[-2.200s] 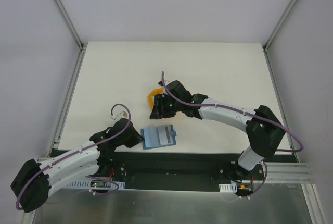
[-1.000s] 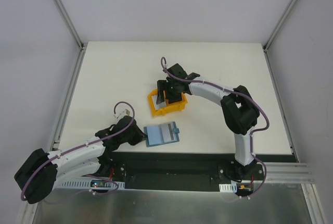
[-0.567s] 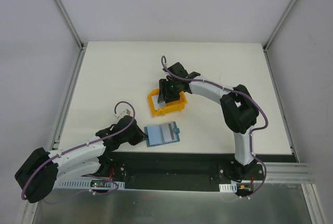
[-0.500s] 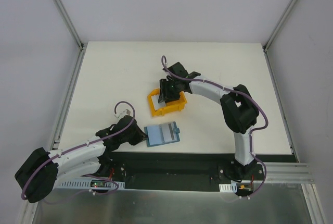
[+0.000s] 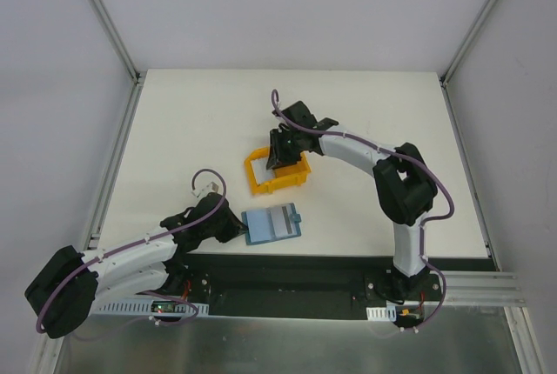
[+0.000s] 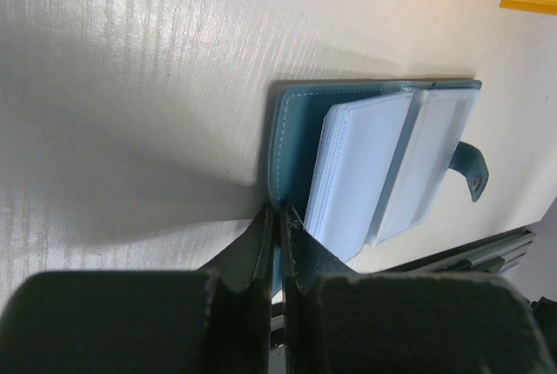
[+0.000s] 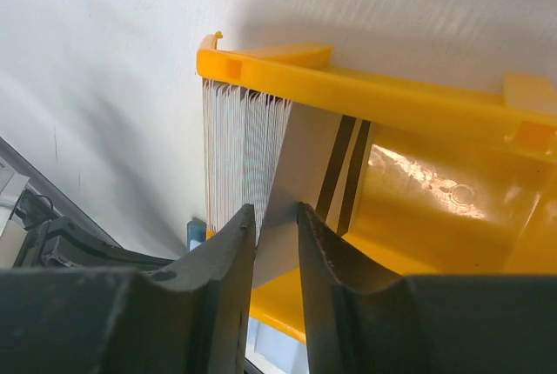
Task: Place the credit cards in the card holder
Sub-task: Pick up the credit card from the storage box.
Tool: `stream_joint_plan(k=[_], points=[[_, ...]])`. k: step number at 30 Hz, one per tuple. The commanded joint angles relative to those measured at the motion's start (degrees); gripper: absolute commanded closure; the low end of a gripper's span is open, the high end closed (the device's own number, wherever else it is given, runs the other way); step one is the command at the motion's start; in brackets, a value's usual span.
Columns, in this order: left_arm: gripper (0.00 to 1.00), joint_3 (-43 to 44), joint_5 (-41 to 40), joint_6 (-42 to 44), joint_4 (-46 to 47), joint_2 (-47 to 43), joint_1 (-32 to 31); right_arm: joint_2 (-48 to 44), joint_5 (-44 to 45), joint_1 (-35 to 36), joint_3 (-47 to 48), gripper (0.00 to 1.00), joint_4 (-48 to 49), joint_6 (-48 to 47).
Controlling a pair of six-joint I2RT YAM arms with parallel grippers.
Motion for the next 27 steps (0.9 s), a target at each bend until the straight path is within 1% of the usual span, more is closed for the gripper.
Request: stream_joint_plan(k=[1, 8, 12, 17, 19, 23, 27], points=[[1.0, 0.41, 0.4, 1.49, -2.88, 0.77, 0.53, -3.52, -0.81, 0.09, 1.28, 0.77, 0.13, -0.75], [1.0, 0.32, 0.57, 1.58, -2.88, 0.86, 0.7, -5.45, 4.28, -0.08, 1.72, 0.89, -1.8, -2.77], [1.0, -0.03, 0.66, 1.66, -2.79, 0.68, 0.62, -6.5, 5.95, -1.13, 2.33, 1.0, -2.25, -3.3], [1.0, -0.99, 0.66, 1.4, -2.79, -0.11, 0.62, -8.87, 7.71, -2.19, 2.86, 1.0, -2.6, -4.53], [1.0, -1.35, 0.84, 1.31, -2.79, -0.55, 0.61, -11.67, 8.41, -2.28, 1.81, 1.0, -2.6, -4.97], [1.0, -1.96, 0.57, 1.22, -2.79, -1.43, 0.61, -19.84, 8.07, -2.37, -5.29, 1.0, 2.65, -2.7], [1.0, -2.14, 0.57, 1.31, -2.79, -1.43, 0.61, -28.55, 4.2, -1.93, -16.01, 1.0, 10.04, 3.62]])
